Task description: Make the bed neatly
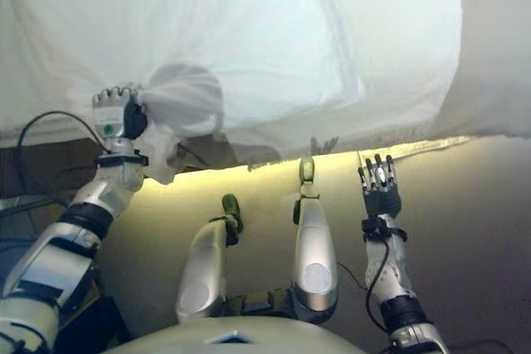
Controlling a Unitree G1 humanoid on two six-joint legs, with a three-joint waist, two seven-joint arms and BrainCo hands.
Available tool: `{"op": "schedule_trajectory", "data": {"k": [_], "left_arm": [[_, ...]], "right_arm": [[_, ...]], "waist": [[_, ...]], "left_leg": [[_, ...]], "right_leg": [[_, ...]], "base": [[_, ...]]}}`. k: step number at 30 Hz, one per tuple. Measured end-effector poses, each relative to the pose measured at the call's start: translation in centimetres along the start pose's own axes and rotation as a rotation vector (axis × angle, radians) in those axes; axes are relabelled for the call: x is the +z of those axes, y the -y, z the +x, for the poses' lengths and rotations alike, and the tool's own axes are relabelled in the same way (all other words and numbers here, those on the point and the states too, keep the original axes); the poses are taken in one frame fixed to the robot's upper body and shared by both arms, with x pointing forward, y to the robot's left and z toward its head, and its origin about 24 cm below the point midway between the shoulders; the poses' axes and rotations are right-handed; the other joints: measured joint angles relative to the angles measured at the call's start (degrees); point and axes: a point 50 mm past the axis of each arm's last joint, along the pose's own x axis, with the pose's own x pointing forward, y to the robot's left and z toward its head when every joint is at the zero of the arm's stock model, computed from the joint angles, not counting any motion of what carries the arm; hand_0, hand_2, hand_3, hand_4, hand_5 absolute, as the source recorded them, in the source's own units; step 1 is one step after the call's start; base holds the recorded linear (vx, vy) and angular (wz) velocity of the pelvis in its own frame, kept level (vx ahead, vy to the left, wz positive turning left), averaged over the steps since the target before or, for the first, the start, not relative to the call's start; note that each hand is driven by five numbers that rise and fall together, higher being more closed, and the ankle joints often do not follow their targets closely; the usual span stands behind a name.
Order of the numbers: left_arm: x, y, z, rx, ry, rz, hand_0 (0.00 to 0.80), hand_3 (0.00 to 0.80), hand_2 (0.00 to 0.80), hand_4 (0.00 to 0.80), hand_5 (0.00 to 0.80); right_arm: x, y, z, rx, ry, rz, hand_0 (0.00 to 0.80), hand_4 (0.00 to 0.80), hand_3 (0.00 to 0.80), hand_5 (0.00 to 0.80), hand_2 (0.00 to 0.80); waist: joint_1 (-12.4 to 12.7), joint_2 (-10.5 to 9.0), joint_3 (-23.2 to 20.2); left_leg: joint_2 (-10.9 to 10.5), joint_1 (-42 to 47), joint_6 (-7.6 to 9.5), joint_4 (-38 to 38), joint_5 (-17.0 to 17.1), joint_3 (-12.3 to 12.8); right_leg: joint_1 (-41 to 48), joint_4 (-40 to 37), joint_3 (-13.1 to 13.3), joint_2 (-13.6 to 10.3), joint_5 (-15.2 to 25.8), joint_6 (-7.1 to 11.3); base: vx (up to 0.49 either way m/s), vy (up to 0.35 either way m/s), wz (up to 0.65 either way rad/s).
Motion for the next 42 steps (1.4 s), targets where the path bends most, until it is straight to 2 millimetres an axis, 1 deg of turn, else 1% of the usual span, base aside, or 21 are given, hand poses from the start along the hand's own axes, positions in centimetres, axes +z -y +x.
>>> {"op": "schedule_trajectory", "data": {"k": [2,6,7,9,12,15,17,20,23,27,29,31,33,34,35,36,37,38,40,41,42], "left_arm": [[-1.6,0.0,-1.1,-0.015,-0.068,-0.016,0.8,0.8,0.8,0.8,0.8],[-3.8,0.0,-3.3,-0.057,-0.162,-0.053,0.8,0.8,0.8,0.8,0.8],[-4.2,0.1,-3.8,-0.079,-0.173,-0.054,0.8,0.8,0.8,0.8,0.8],[-4.6,0.3,-4.7,-0.127,-0.176,-0.059,0.8,0.8,0.8,0.8,0.8],[-6.0,-0.2,-5.4,-0.183,-0.192,-0.03,0.8,0.8,0.8,0.8,0.8],[-8.1,-1.3,-6.1,-0.219,-0.245,-0.003,0.8,0.8,0.8,0.8,0.8],[-9.2,-1.6,-6.8,-0.234,-0.3,-0.012,0.8,0.8,0.8,0.8,0.8],[-10.7,-1.7,-8.4,-0.295,-0.359,0.014,0.8,0.8,0.8,0.8,0.8],[-11.5,-1.4,-9.0,-0.345,-0.411,0.034,0.8,0.8,0.8,0.8,0.8],[-12.1,-1.4,-9.2,-0.371,-0.474,0.024,0.8,0.8,0.8,0.8,0.8],[-11.8,-1.1,-9.0,-0.369,-0.479,0.013,0.8,0.8,0.8,0.8,0.8],[-11.3,-0.4,-8.4,-0.364,-0.487,-0.007,0.8,0.8,0.8,0.8,0.8],[-10.0,0.9,-8.3,-0.375,-0.47,-0.016,0.8,0.8,0.8,0.8,0.8],[-9.7,1.2,-8.3,-0.385,-0.463,-0.012,0.8,0.8,0.8,0.8,0.8],[-9.5,1.5,-8.4,-0.395,-0.459,-0.009,0.621,0.621,0.621,0.621,0.621],[-9.4,1.6,-8.3,-0.394,-0.461,-0.011,0.0,0.0,0.0,0.0,0.0],[-9.3,1.6,-8.2,-0.391,-0.463,-0.01,0.0,0.0,0.0,0.0,0.0],[-9.1,1.8,-8.2,-0.395,-0.454,0.003,0.8,0.8,0.8,0.8,0.8],[-8.7,2.1,-8.3,-0.415,-0.424,0.034,0.8,0.8,0.8,0.8,0.8],[-8.6,2.3,-8.4,-0.427,-0.407,0.069,0.784,0.784,0.784,0.784,0.784],[-8.5,2.3,-8.4,-0.423,-0.398,0.093,0.0,0.0,0.0,0.0,0.0]], "right_arm": [[0.8,0.9,-0.5,-0.014,0.028,-0.002,0.0,0.0,0.0,0.0,0.0],[2.2,2.8,-1.7,-0.046,0.047,-0.033,0.0,0.0,0.0,0.0,0.0],[2.6,3.3,-2.1,-0.052,0.047,-0.046,0.0,0.0,0.0,0.0,0.0],[3.0,4.3,-3.0,-0.077,0.046,-0.065,0.0,0.0,0.0,0.0,0.0],[3.0,4.5,-3.2,-0.068,0.026,-0.068,0.0,0.0,0.0,0.0,0.0],[2.9,4.9,-3.5,-0.06,0.005,-0.081,0.0,0.0,0.0,0.0,0.0],[2.9,5.6,-4.0,-0.081,0.004,-0.083,0.0,0.0,0.0,0.0,0.0],[2.7,6.7,-5.4,-0.107,-0.025,-0.107,0.0,0.0,0.0,0.0,0.0],[2.3,7.6,-6.5,-0.132,-0.052,-0.113,0.0,0.0,0.0,0.0,0.0],[1.8,8.1,-6.9,-0.153,-0.079,-0.125,0.0,0.0,0.0,0.0,0.0],[1.4,7.7,-6.5,-0.179,-0.079,-0.125,0.0,0.0,0.0,0.0,0.0],[0.8,7.0,-5.6,-0.218,-0.065,-0.114,0.0,0.0,0.0,0.0,0.0],[-0.2,6.2,-4.8,-0.247,-0.088,-0.116,0.0,0.0,0.0,0.0,0.0],[-0.6,5.9,-4.5,-0.252,-0.093,-0.114,0.0,0.0,0.0,0.0,0.0],[-1.0,5.4,-4.0,-0.25,-0.095,-0.112,0.0,0.0,0.0,0.0,0.0],[-1.1,5.1,-3.6,-0.247,-0.091,-0.113,0.0,0.0,0.0,0.0,0.0],[-1.1,5.0,-3.3,-0.255,-0.085,-0.113,0.0,0.0,0.0,0.0,0.0],[-1.0,4.9,-3.1,-0.264,-0.079,-0.117,0.0,0.0,0.0,0.0,0.0],[-0.9,5.0,-3.0,-0.287,-0.069,-0.129,0.0,0.0,0.0,0.0,0.0],[-0.9,5.1,-2.8,-0.299,-0.069,-0.137,0.0,0.0,0.0,0.0,0.0],[-0.9,5.2,-2.6,-0.31,-0.067,-0.14,0.0,0.0,0.0,0.0,0.0]], "waist": [[0.0,0.45,-0.3],[0.3,1.54,-1.0],[0.4,1.88,-1.6],[1.3,2.87,-4.7],[1.5,3.24,-7.3],[1.5,3.37,-9.7],[1.5,3.46,-10.8],[1.7,3.58,-14.4],[1.9,3.58,-16.2],[1.8,3.64,-17.0],[1.9,3.62,-17.1],[2.7,3.65,-17.2],[3.0,3.9,-18.6],[3.2,3.94,-19.2],[3.3,3.95,-19.7],[3.3,4.02,-19.9],[3.6,4.17,-20.0],[3.9,4.38,-20.2],[4.6,4.74,-20.6],[4.6,4.85,-20.7],[4.6,4.88,-20.8]], "left_leg": [[0.0,1.6,-0.08,-1.6,0.5,-0.1],[0.0,4.9,-0.16,-4.0,0.8,-0.1],[0.0,6.1,-0.19,-4.8,0.8,-0.2],[0.0,7.0,-0.22,-6.2,0.9,-0.2],[0.0,9.6,-0.24,-8.4,1.4,-0.1],[0.0,11.4,-0.35,-10.8,2.1,0.0],[0.0,13.3,-0.46,-12.7,2.7,0.0],[0.1,14.3,-0.61,-15.2,3.4,0.0],[0.2,16.4,-0.67,-17.0,3.7,0.0],[0.3,17.8,-0.7,-17.6,3.9,-0.5],[0.3,18.3,-0.74,-17.6,3.9,-1.5],[0.3,19.0,-0.78,-17.6,3.9,-1.9],[0.2,19.0,-0.77,-17.7,4.0,-3.1],[0.2,18.9,-0.81,-17.9,4.2,-3.3],[0.2,18.9,-0.86,-18.1,4.3,-3.6],[0.1,18.9,-0.88,-18.3,4.5,-3.8],[0.1,18.9,-0.89,-18.4,4.6,-4.2],[0.1,18.9,-0.9,-18.5,4.6,-4.6],[0.1,18.9,-0.91,-18.6,4.6,-4.8],[0.0,18.9,-0.88,-18.7,4.7,-5.0],[0.0,18.9,-0.87,-18.8,4.7,-5.0]], "right_leg": [[1.7,-1.4,-0.3,0.1,0.1,-0.21],[5.1,-3.7,-1.0,0.2,0.6,0.11],[6.3,-4.3,-1.3,0.2,0.6,0.19],[7.3,-5.6,-1.6,0.4,0.7,0.33],[9.5,-7.2,-1.9,0.4,0.7,0.37],[11.2,-8.8,-2.4,0.5,0.9,0.64],[12.8,-9.8,-2.9,0.6,0.9,0.67],[13.8,-11.2,-3.3,0.9,0.9,0.69],[15.6,-12.2,-3.4,1.2,0.9,0.74],[17.4,-13.1,-4.1,1.2,0.9,0.79],[18.6,-13.4,-4.9,1.2,0.9,0.78],[19.6,-13.5,-5.4,1.2,0.9,0.77],[20.6,-14.1,-6.5,1.0,0.8,0.78],[20.6,-14.1,-6.7,1.0,0.8,0.77],[20.5,-14.1,-6.9,1.0,0.8,0.75],[20.5,-14.1,-7.1,1.0,0.8,0.73],[20.5,-14.1,-7.2,1.0,0.8,0.73],[20.5,-14.1,-7.3,1.0,0.8,0.72],[20.6,-14.2,-7.4,1.0,0.8,0.72],[20.6,-14.2,-7.5,1.0,0.8,0.72],[20.6,-14.2,-7.5,0.9,0.8,0.72]], "base": [[0.09,0.101,0.04],[0.114,0.097,0.02],[0.118,0.091,0.04],[0.099,0.084,0.03],[0.08,0.072,0.02],[0.077,0.047,0.03],[0.086,0.06,0.05],[0.103,0.067,0.02],[0.077,0.042,0.01],[0.119,0.009,0.05],[0.112,0.032,0.18],[0.084,0.047,0.16],[0.039,0.049,0.23],[0.005,0.042,0.17],[0.0,0.039,0.09],[-0.001,0.036,0.08],[0.002,0.039,0.06],[0.006,0.059,0.03],[0.012,0.088,0.02],[0.01,0.096,0.02],[-0.014,0.089,0.02]]}}
